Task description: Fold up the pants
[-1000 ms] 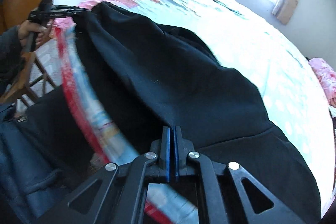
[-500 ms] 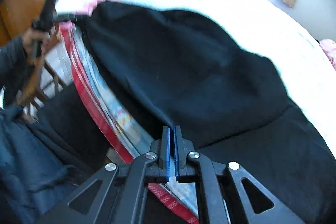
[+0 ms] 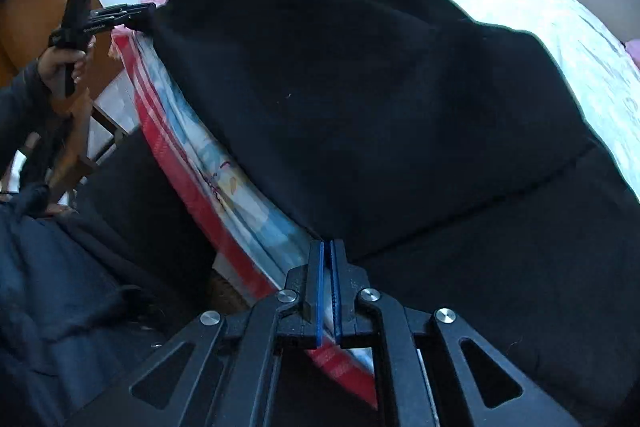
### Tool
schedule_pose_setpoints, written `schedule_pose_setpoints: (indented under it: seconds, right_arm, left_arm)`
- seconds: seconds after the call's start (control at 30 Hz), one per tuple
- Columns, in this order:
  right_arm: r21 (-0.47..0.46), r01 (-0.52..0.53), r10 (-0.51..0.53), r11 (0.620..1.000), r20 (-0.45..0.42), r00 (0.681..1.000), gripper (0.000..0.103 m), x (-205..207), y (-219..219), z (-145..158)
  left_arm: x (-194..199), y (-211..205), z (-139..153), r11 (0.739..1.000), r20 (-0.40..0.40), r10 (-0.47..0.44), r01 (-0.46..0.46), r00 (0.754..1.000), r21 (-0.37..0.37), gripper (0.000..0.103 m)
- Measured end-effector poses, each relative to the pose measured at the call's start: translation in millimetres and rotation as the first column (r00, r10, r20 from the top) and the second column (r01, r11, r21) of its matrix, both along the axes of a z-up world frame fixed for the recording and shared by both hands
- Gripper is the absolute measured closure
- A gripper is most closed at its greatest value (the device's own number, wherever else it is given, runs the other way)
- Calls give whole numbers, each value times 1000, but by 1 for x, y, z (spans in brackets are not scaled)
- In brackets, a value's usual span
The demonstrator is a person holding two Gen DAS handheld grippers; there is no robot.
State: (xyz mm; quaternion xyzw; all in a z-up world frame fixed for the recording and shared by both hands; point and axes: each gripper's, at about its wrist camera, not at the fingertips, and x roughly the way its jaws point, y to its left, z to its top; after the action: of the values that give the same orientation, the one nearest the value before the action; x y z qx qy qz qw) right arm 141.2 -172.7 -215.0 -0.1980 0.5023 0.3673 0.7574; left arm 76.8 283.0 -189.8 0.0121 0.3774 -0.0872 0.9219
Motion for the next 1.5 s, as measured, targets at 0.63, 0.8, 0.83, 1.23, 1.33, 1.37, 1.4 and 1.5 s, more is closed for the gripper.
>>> schedule_pose_setpoints:
  seconds: [0.63, 0.8, 0.83, 1.23, 1.33, 1.37, 1.4, 1.5]
  right_arm:
    - [380, 106, -64, 919, -121, 991, 47, 128, 69, 67]
    - [377, 137, -68, 916, -191, 979, 47, 162, 106, 49]
    - [365, 157, -80, 918, -218, 973, 47, 170, 111, 42]
    - [330, 331, -264, 884, -234, 936, 98, 231, 117, 24]
    - [307, 349, -285, 885, -234, 930, 98, 235, 122, 8]
    - [318, 357, -286, 878, -248, 926, 98, 237, 120, 4]
    - [325, 356, -281, 876, -256, 925, 98, 236, 117, 5]
    - [298, 360, -297, 884, -238, 925, 69, 233, 106, 8]
  left_arm:
    - [-30, 12, 4, 992, 5, 18, -18, 1000, 127, 24]
    - [-45, 34, -9, 993, -18, 73, -71, 997, 95, 24]
    - [-48, 40, -12, 992, -18, 94, -93, 995, 82, 24]
    - [-24, 28, 34, 983, 205, 183, -175, 962, -55, 12]
    - [0, 4, 33, 990, 181, 140, -139, 973, -19, 12]
    - [5, -1, 31, 991, 170, 134, -135, 976, -11, 12]
    - [12, -6, 28, 991, 153, 128, -131, 980, 6, 12]
    - [30, -16, 22, 983, 114, 136, -148, 984, 104, 12]
